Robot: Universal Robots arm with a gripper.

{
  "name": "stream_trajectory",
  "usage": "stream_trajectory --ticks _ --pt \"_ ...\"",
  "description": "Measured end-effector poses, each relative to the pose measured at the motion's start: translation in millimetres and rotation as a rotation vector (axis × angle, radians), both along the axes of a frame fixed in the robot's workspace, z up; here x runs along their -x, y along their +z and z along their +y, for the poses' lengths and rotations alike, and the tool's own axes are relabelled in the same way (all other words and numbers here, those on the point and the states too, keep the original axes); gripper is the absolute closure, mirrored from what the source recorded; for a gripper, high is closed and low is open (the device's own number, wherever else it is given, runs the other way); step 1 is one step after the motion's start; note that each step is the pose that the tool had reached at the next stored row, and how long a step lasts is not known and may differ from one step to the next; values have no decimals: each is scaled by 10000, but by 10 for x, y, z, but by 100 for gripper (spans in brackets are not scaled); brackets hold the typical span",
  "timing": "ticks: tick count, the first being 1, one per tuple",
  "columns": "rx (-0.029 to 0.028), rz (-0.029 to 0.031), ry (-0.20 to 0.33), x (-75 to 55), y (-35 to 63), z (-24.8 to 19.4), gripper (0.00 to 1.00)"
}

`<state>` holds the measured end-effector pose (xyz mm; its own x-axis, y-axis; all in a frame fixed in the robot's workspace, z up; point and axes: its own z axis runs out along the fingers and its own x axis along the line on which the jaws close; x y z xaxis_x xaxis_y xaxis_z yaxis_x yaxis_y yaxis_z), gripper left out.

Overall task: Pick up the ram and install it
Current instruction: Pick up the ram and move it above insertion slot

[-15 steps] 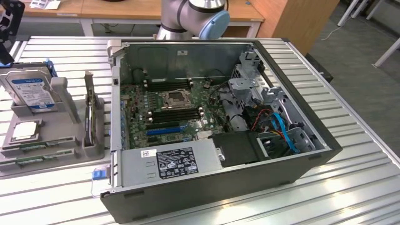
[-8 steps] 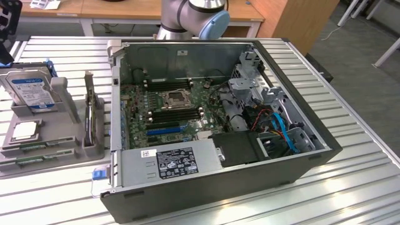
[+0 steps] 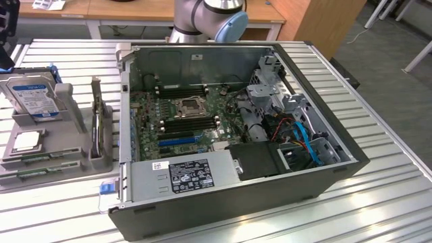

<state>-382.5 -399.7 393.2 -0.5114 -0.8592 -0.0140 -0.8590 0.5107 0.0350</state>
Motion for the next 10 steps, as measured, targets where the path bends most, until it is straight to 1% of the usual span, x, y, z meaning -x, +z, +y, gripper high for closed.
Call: stream_trajectory --ticks 10 --pt "0 0 1809 0 0 0 89"
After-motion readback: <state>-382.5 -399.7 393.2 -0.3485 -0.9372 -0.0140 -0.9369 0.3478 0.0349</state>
